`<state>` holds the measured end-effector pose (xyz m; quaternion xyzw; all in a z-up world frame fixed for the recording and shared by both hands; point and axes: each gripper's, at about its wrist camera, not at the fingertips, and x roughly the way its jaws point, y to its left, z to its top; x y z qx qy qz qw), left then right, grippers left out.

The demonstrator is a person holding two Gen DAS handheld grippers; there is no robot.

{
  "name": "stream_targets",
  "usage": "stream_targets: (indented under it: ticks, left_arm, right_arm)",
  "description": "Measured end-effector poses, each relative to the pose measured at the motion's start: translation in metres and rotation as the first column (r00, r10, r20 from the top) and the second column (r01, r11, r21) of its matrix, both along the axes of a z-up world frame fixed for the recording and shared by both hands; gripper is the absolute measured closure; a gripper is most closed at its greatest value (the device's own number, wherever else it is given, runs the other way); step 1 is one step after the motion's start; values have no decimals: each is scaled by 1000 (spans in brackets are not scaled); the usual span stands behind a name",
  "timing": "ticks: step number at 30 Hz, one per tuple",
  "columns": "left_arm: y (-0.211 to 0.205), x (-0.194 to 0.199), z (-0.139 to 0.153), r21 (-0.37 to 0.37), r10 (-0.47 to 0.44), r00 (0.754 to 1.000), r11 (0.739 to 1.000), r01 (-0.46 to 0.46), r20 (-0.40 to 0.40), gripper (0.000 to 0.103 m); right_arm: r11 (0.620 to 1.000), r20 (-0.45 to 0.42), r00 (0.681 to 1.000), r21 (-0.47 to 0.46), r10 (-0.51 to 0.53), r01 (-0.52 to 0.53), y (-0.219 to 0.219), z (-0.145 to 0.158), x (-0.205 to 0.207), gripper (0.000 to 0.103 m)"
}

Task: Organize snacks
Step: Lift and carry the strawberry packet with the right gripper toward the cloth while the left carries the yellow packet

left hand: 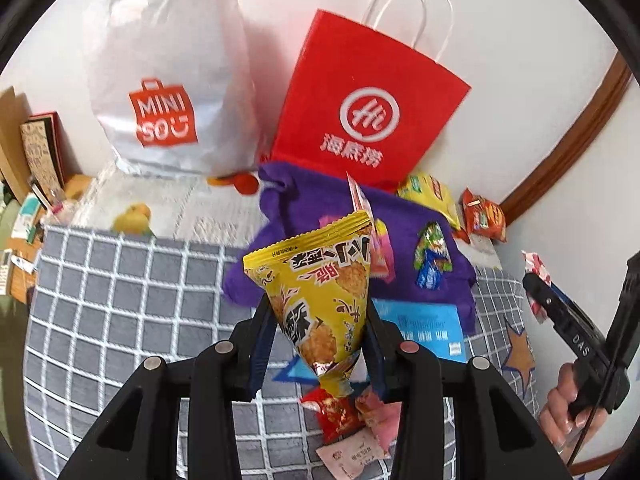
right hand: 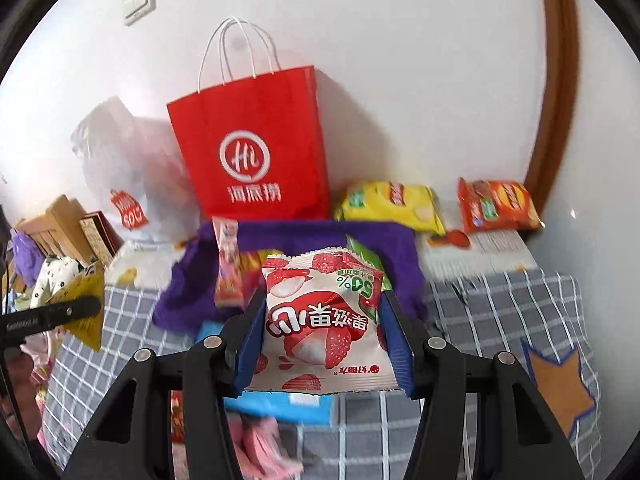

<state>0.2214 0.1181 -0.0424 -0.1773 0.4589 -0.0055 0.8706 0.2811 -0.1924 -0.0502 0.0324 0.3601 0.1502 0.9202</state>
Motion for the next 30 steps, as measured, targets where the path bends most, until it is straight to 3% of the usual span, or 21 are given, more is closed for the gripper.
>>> stream_targets:
  ticks: [6,14,18,22,30]
  left_arm:
    - [5,32,15,12,18,1000,1000,-18,11,65]
    - [1,85,11,-38,20,1000,999,-20,-7,65]
    - [-2,106,1,-58,1,1000,998,-2,-19,65]
    - [6,123,-20,-55,10,999,998,-12,-39,65]
    - [11,139,-72,-82,-41,990,996,30,-135,65]
  right_arm:
    - [999,-22,1000,39,17,-16,13,7,38,48]
    - [999,-5,1000,24,28,-28,29,9,79,48]
    - [998,-24,998,38,50,-49,30,-12,97,48]
    - [999,-129,991,-28,32,-36,36,-44,119,48]
    - [995,-261,961,-29,89,-100,46,-90,138,48]
